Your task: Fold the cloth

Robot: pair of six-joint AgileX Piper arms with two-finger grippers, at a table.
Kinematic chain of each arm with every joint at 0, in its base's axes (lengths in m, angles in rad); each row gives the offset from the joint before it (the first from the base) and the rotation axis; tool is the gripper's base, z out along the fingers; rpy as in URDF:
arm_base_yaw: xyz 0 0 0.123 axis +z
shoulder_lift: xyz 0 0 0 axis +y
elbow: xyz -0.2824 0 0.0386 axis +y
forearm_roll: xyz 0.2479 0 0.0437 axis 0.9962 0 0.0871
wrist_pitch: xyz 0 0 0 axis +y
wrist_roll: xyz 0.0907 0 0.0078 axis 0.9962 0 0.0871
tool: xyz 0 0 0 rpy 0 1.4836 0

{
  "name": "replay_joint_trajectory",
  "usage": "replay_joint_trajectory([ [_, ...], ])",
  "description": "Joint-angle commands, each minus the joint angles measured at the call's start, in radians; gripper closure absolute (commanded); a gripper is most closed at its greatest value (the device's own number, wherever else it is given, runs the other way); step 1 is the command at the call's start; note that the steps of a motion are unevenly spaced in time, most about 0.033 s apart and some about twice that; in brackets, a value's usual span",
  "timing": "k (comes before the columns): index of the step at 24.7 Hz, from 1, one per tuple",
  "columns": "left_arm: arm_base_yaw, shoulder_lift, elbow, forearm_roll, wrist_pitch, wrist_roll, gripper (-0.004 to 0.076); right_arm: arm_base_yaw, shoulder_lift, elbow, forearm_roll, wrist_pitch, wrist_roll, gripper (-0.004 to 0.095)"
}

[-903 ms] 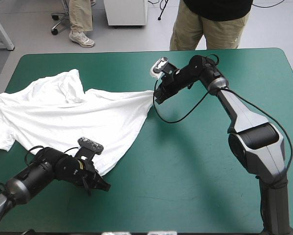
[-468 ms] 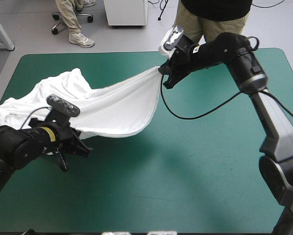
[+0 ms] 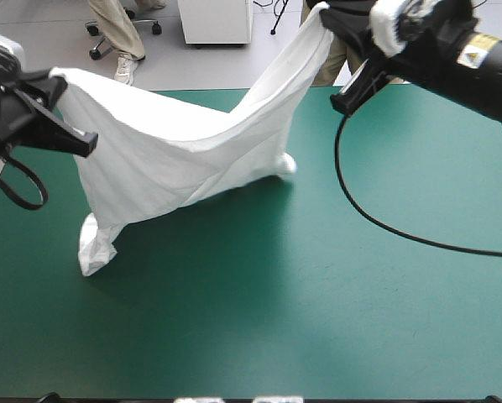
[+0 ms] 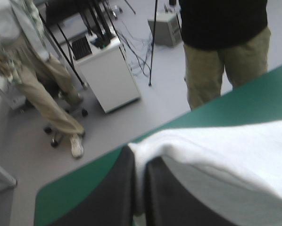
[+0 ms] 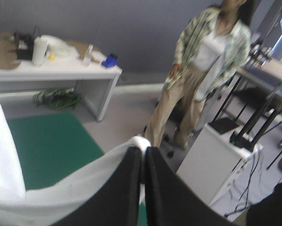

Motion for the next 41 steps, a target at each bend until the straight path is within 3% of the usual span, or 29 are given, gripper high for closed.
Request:
replay_joint_trajectory([
  [1, -0.002, 0.064, -0.231, 0.004, -0.075, 0.054, 0.0733, -0.007, -0.087, -0.080, 0.032, -0.119, 0.015, 0.0921],
  [5, -0.002, 0.145, -0.474, -0.010, -0.087, 0.089, 0.0733, -0.007, -0.108, -0.190, 0.024, -0.092, 0.042, 0.0921],
  [8, -0.002, 0.200, -0.685, -0.054, -0.087, 0.111, 0.0733, -0.007, -0.108, -0.335, -0.067, -0.037, 0.146, 0.0921],
  [12, -0.002, 0.217, -0.709, -0.081, -0.063, 0.101, 0.0733, -0.007, -0.104, -0.367, -0.233, 0.040, 0.297, 0.0921],
  [15, -0.002, 0.275, -0.680, -0.071, 0.002, 0.076, 0.0733, -0.007, -0.062, -0.365, -0.298, 0.173, 0.388, 0.0921],
  [18, -0.002, 0.350, -0.622, 0.011, 0.013, 0.026, 0.0733, -0.007, 0.016, -0.361, -0.335, 0.225, 0.425, 0.0921],
  [20, -0.002, 0.408, -0.591, 0.097, -0.070, -0.039, 0.0733, -0.007, 0.084, -0.361, -0.355, 0.179, 0.425, 0.0921],
  [27, 0.018, 0.560, -0.593, 0.350, -0.501, -0.210, 0.0733, -0.007, 0.256, -0.375, -0.552, -0.245, 0.454, 0.0921],
  [31, 0.102, 0.586, -0.593, 0.365, -0.753, -0.355, 0.0733, -0.007, 0.271, -0.375, -0.607, -0.395, 0.476, 0.0921],
  [36, 0.197, 0.587, -0.593, 0.351, -0.818, -0.449, 0.0733, -0.007, 0.266, -0.375, -0.625, -0.488, 0.467, 0.0925],
  [41, 0.219, 0.602, -0.593, 0.275, -0.688, -0.444, 0.0733, -0.007, 0.300, -0.371, -0.626, -0.368, 0.467, 0.0925],
])
